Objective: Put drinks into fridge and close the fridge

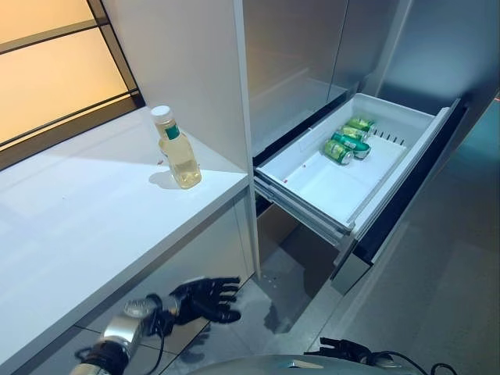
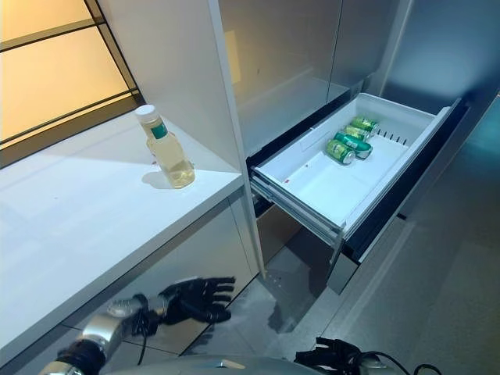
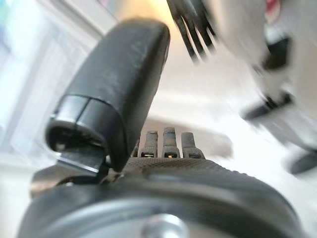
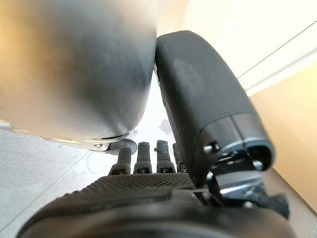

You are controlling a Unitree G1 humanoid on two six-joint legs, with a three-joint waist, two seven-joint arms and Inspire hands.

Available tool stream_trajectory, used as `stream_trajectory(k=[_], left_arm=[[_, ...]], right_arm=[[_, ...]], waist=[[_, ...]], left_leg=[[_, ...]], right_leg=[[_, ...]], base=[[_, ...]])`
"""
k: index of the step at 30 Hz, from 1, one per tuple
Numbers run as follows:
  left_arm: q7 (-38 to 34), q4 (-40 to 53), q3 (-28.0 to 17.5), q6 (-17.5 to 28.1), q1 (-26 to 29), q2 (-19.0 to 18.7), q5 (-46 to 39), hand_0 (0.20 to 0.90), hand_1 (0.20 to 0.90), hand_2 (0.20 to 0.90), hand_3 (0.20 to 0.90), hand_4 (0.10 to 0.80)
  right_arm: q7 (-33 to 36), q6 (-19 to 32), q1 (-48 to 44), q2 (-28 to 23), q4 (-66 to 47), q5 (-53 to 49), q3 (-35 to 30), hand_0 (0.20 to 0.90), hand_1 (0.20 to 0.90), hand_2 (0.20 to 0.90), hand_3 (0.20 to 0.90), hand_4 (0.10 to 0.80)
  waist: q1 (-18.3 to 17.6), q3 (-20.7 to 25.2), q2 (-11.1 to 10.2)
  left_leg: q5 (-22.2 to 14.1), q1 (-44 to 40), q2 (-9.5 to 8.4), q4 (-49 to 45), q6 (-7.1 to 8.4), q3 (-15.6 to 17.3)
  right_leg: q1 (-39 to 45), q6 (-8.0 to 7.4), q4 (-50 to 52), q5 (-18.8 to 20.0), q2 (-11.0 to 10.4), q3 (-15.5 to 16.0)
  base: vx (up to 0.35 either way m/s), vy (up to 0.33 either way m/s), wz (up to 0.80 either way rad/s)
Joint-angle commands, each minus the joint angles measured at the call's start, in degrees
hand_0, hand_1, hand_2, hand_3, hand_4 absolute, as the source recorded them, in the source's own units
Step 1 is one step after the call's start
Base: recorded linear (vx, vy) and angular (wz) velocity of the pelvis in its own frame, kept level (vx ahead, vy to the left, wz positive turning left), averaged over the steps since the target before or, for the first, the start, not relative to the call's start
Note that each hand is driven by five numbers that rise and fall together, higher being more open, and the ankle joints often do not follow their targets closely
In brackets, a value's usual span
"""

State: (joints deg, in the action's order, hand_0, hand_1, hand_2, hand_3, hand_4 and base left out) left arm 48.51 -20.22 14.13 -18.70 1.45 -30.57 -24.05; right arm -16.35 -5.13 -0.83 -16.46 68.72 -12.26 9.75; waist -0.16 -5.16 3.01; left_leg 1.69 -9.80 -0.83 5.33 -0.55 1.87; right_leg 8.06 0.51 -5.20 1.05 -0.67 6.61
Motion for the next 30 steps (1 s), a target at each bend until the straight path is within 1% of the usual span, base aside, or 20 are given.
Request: stream_trajectory(k=[1, 2, 3, 5, 7, 8, 9, 10, 12, 13, 14, 15, 17, 18, 20, 21, 22, 25, 27, 30], left_arm=[[11.08, 11.72, -4.56, -5.64, 7.55, -0.69, -14.20, 0.900, 0.900, 0.900, 0.900, 0.800], [10.98, 14.95, -5.17, -7.25, 7.93, -0.57, -17.51, 0.900, 0.900, 0.900, 0.900, 0.800], [11.25, 18.58, -6.00, -7.30, 8.51, -0.22, -21.96, 0.900, 0.900, 0.900, 0.900, 0.800], [10.98, 24.27, -7.52, -6.61, 9.44, 0.94, -28.27, 0.900, 0.900, 0.900, 0.900, 0.800], [8.32, 28.39, -8.71, -4.16, 10.58, 1.20, -33.21, 0.900, 0.900, 0.900, 0.900, 0.800], [5.57, 30.51, -9.17, 0.57, 11.74, 1.11, -36.88, 0.900, 0.900, 0.900, 0.900, 0.800], [2.18, 32.24, -9.95, 1.88, 12.87, 1.11, -40.00, 0.900, 0.900, 0.900, 0.900, 0.800], [-2.92, 33.24, -11.11, 6.73, 14.30, 1.65, -42.54, 0.900, 0.900, 0.900, 0.900, 0.800], [-10.69, 33.97, -13.06, 14.14, 15.88, 1.70, -43.81, 0.900, 0.900, 0.900, 0.900, 0.800], [-16.35, 34.10, -14.27, 21.88, 16.52, 2.00, -40.74, 0.900, 0.900, 0.900, 0.900, 0.800], [-18.43, 34.22, -15.10, 26.09, 16.79, 2.21, -38.49, 0.900, 0.900, 0.900, 0.900, 0.800], [-23.43, 34.86, -17.54, 35.52, 17.39, 2.94, -31.82, 0.900, 0.900, 0.900, 0.900, 0.800], [-27.28, 36.43, -20.50, 41.83, 18.17, 3.50, -26.28, 0.900, 0.900, 0.900, 0.900, 0.800], [-28.83, 37.02, -21.06, 42.79, 18.22, 3.90, -24.23, 0.900, 0.900, 0.900, 0.900, 0.800], [-36.60, 37.72, -22.03, 48.52, 18.42, 4.27, -15.54, 0.900, 0.900, 0.900, 0.900, 0.800], [-41.99, 37.97, -22.12, 49.56, 18.96, 4.30, -10.65, 0.900, 0.900, 0.900, 0.900, 0.800], [-44.78, 37.53, -22.02, 50.22, 19.33, 4.15, -7.81, 0.900, 0.900, 0.900, 0.900, 0.800], [-47.78, 37.17, -21.27, 50.78, 20.11, 3.64, -4.46, 0.900, 0.900, 0.900, 0.900, 0.800], [-55.12, 36.21, -19.40, 48.77, 21.79, 2.28, 3.24, 0.900, 0.900, 0.900, 0.900, 0.800], [-60.93, 32.99, -17.70, 46.27, 22.89, 0.77, 8.17, 0.900, 0.900, 0.900, 0.900, 0.800]], right_arm=[[-0.63, 2.23, -0.77, -1.39, 2.37, 1.44, 0.90, 0.900, 0.900, 0.900, 0.900, 0.800], [-0.45, 2.51, -0.54, -1.19, 2.49, 1.36, 1.03, 0.900, 0.900, 0.900, 0.900, 0.800], [-0.05, 2.83, -0.20, -0.73, 2.65, 1.40, 1.21, 0.900, 0.900, 0.900, 0.900, 0.800], [0.25, 3.53, 0.45, -0.19, 3.09, 1.44, 1.28, 0.900, 0.900, 0.900, 0.900, 0.800], [0.79, 3.87, 1.03, 0.39, 3.27, 1.36, 1.76, 0.900, 0.900, 0.900, 0.900, 0.800], [1.21, 3.91, 1.42, 0.78, 3.22, 1.19, 2.19, 0.900, 0.900, 0.900, 0.900, 0.800], [1.61, 4.12, 1.79, 1.20, 3.30, 0.97, 2.53, 0.900, 0.900, 0.900, 0.900, 0.800], [2.04, 4.28, 2.31, 1.67, 3.17, 0.44, 2.94, 0.900, 0.900, 0.900, 0.900, 0.800], [2.52, 4.22, 2.95, 2.39, 2.80, 0.03, 3.36, 0.900, 0.900, 0.900, 0.900, 0.800], [2.87, 4.10, 3.31, 2.84, 2.47, -0.15, 3.72, 0.900, 0.900, 0.900, 0.900, 0.800], [3.06, 4.03, 3.58, 3.10, 2.27, -0.12, 3.79, 0.900, 0.900, 0.900, 0.900, 0.800], [3.45, 3.91, 4.10, 3.74, 2.01, -0.11, 3.95, 0.900, 0.900, 0.900, 0.900, 0.800], [3.55, 4.37, 4.15, 4.35, 2.95, -0.49, 4.13, 0.900, 0.900, 0.900, 0.900, 0.800], [3.57, 4.60, 4.16, 4.51, 3.23, -0.62, 4.28, 0.900, 0.900, 0.900, 0.900, 0.800], [3.57, 4.64, 4.01, 4.87, 3.45, -0.82, 4.52, 0.900, 0.900, 0.900, 0.900, 0.800], [3.62, 4.53, 3.72, 5.10, 3.56, -1.12, 4.92, 0.900, 0.900, 0.900, 0.900, 0.800], [3.72, 4.29, 3.55, 5.26, 3.49, -1.28, 5.09, 0.900, 0.900, 0.900, 0.900, 0.800], [3.95, 3.82, 3.20, 5.44, 3.34, -1.74, 5.59, 0.900, 0.900, 0.900, 0.900, 0.800], [3.80, 3.32, 2.87, 5.44, 3.24, -1.59, 5.95, 0.900, 0.900, 0.900, 0.900, 0.800], [3.61, 2.93, 2.76, 5.33, 3.09, -1.28, 6.12, 0.900, 0.900, 0.900, 0.900, 0.800]], waist=[[0.12, 0.67, 0.01], [0.13, 0.75, 0.05], [0.11, 0.93, 0.06], [0.09, 1.21, -0.05], [-0.03, 1.42, -0.18], [-0.15, 1.57, -0.34], [-0.23, 1.65, -0.49], [-0.36, 1.86, -0.75], [-0.47, 2.13, -1.13], [-0.49, 2.26, -1.38], [-0.49, 2.33, -1.54], [-0.39, 2.61, -1.97], [-0.08, 3.08, -2.53], [-0.02, 3.19, -2.68], [0.06, 3.41, -3.01], [0.03, 3.48, -3.16], [0.00, 3.63, -3.25], [-0.09, 3.74, -3.34], [-0.66, 3.80, -3.33], [-1.16, 3.70, -3.29]], left_leg=[[-4.04, 0.75, -0.64, -0.83, -1.16, 1.64], [-4.13, 0.62, -0.69, -0.75, -1.23, 1.47], [-4.29, 0.37, -0.76, -0.61, -1.31, 1.23], [-4.56, 0.00, -0.84, -0.41, -1.43, 0.88], [-4.74, -0.31, -0.84, -0.33, -1.42, 0.67], [-4.96, -0.54, -0.85, -0.33, -1.43, 0.51], [-5.10, -0.79, -0.86, -0.33, -1.45, 0.31], [-5.26, -1.00, -0.88, -0.33, -1.44, 0.13], [-5.50, -1.28, -0.89, -0.33, -1.47, -0.09], [-5.53, -1.37, -0.90, -0.33, -1.45, -0.23], [-5.57, -1.43, -0.93, -0.33, -1.46, -0.33], [-5.56, -1.43, -0.90, -0.33, -1.42, -0.50], [-5.51, -1.32, -0.83, -0.33, -1.33, -0.76], [-5.48, -1.26, -0.81, -0.33, -1.28, -0.87], [-5.56, -1.16, -0.80, -0.33, -1.30, -1.18], [-5.55, -1.12, -0.77, -0.33, -1.33, -1.24], [-5.51, -1.06, -0.77, -0.33, -1.35, -1.24], [-5.50, -1.02, -0.74, -0.33, -1.39, -1.09], [-5.53, -1.12, -0.69, -0.33, -1.45, -0.57], [-5.55, -1.25, -0.68, -0.33, -1.47, 0.02]], right_leg=[[-1.00, -4.09, 3.69, -1.96, -1.39, 0.78], [-0.85, -4.08, 3.64, -2.01, -1.41, 0.76], [-0.59, -4.07, 3.51, -2.11, -1.43, 0.73], [-0.18, -4.02, 3.33, -2.29, -1.48, 0.69], [0.17, -3.95, 3.30, -2.43, -1.46, 0.66], [0.43, -3.89, 3.21, -2.52, -1.44, 0.62], [0.73, -3.82, 3.13, -2.60, -1.41, 0.64], [1.01, -3.76, 3.07, -2.72, -1.39, 0.60], [1.38, -3.61, 2.90, -2.88, -1.31, 0.60], [1.51, -3.54, 2.86, -2.94, -1.25, 0.57], [1.60, -3.52, 2.82, -3.00, -1.22, 0.59], [1.70, -3.39, 2.74, -3.15, -1.14, 0.54], [1.77, -3.14, 2.63, -3.30, -0.95, 0.51], [1.75, -3.05, 2.65, -3.36, -0.89, 0.47], [1.68, -2.84, 2.77, -3.62, -0.73, 0.46], [1.57, -2.71, 2.97, -3.76, -0.66, 0.44], [1.47, -2.61, 3.13, -3.87, -0.60, 0.41], [1.31, -2.48, 3.45, -4.05, -0.53, 0.31], [1.12, -2.51, 3.75, -4.05, -0.48, 0.01], [1.02, -2.63, 3.89, -3.96, -0.41, -0.39]], base=[[0.000, 0.000, 0.00], [0.028, 0.013, 0.04], [0.038, 0.008, 0.02], [0.045, 0.001, 0.00], [0.043, -0.005, 0.00], [0.049, -0.011, 0.01], [0.063, -0.019, 0.02], [0.057, -0.023, 0.02], [0.053, -0.029, 0.01], [0.041, -0.026, 0.01], [0.039, -0.028, -0.01], [0.000, 0.000, 0.00], [0.016, -0.017, -0.01], [0.000, 0.000, 0.00], [0.000, 0.000, 0.00], [0.000, 0.000, 0.00], [0.001, -0.008, 0.05], [0.003, -0.001, 0.04], [0.000, 0.000, 0.00], [0.005, 0.007, -0.06]])
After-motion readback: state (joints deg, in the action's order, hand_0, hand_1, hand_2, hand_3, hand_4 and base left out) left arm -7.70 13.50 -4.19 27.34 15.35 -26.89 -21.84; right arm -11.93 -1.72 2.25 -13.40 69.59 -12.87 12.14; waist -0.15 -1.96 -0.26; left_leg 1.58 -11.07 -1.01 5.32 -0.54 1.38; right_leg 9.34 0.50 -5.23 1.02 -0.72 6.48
